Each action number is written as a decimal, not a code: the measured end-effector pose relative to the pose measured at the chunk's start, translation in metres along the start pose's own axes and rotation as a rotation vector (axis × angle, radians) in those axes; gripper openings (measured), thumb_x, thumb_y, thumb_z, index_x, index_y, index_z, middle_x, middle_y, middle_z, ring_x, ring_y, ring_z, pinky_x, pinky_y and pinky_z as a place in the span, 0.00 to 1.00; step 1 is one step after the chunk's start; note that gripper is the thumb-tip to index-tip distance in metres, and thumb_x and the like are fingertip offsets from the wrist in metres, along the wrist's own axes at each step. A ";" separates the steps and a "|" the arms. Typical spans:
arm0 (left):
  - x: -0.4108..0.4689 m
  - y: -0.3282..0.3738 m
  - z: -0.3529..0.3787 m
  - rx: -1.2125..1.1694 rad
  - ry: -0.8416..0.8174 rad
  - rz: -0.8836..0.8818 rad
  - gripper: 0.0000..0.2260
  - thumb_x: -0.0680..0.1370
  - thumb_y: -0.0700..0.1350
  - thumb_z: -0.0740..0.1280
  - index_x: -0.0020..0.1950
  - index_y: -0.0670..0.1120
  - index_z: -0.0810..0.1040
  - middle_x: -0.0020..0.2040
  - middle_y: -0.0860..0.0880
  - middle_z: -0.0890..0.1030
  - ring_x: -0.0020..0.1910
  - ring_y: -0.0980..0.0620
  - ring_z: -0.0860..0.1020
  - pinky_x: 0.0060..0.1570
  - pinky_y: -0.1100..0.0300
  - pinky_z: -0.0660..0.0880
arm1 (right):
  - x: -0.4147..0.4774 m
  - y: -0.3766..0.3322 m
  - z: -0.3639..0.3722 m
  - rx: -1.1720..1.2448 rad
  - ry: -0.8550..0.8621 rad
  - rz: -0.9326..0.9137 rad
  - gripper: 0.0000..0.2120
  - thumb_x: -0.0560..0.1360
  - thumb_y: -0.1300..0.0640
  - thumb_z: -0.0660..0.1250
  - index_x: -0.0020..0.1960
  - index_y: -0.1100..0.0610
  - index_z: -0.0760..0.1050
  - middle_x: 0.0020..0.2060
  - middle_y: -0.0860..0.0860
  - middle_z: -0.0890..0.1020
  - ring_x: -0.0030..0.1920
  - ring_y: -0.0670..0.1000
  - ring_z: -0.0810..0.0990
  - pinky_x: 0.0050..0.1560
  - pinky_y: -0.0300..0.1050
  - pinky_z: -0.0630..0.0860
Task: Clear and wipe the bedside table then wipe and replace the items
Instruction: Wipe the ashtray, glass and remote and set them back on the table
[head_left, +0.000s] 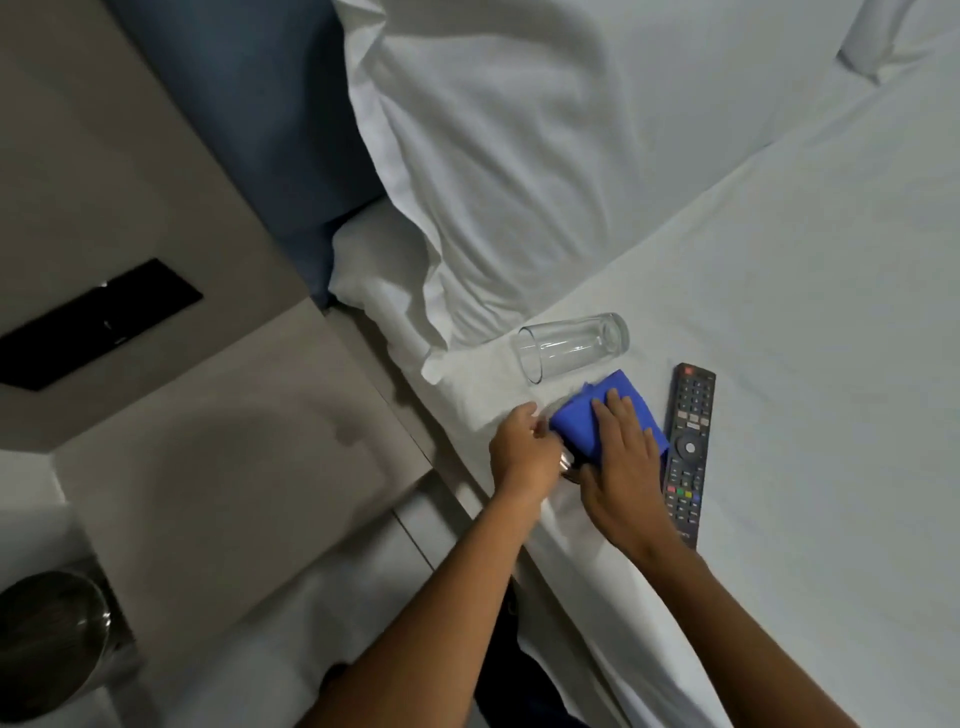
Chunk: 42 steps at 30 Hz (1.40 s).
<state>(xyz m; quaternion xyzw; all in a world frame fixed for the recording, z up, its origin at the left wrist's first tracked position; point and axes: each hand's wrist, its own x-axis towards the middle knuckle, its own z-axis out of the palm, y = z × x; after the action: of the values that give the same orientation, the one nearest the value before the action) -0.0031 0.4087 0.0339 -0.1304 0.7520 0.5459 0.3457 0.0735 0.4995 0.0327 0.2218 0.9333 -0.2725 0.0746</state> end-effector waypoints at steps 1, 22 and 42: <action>0.001 -0.004 -0.005 -0.123 -0.069 -0.033 0.10 0.76 0.36 0.66 0.52 0.48 0.83 0.53 0.47 0.85 0.52 0.46 0.83 0.52 0.55 0.80 | -0.004 0.001 0.002 0.049 -0.005 -0.017 0.36 0.73 0.70 0.62 0.78 0.60 0.54 0.79 0.57 0.54 0.79 0.56 0.47 0.77 0.58 0.43; -0.049 -0.143 -0.254 -0.744 0.095 -0.011 0.18 0.80 0.35 0.62 0.68 0.50 0.74 0.61 0.46 0.81 0.56 0.46 0.82 0.41 0.60 0.82 | -0.040 -0.180 0.121 -0.219 -0.321 -0.546 0.37 0.73 0.67 0.60 0.78 0.51 0.50 0.78 0.47 0.46 0.79 0.53 0.41 0.77 0.56 0.39; 0.014 -0.268 -0.426 -0.425 0.532 0.034 0.23 0.77 0.26 0.56 0.66 0.43 0.76 0.67 0.41 0.77 0.67 0.44 0.74 0.67 0.54 0.70 | -0.065 -0.271 0.257 0.068 -0.385 -0.272 0.25 0.75 0.73 0.60 0.69 0.55 0.71 0.68 0.53 0.74 0.70 0.57 0.70 0.73 0.45 0.63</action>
<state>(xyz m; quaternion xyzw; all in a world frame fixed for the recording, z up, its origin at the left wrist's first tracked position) -0.0204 -0.0766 -0.1010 -0.3248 0.6875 0.6428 0.0931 0.0127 0.1318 -0.0377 0.0406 0.9133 -0.3488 0.2064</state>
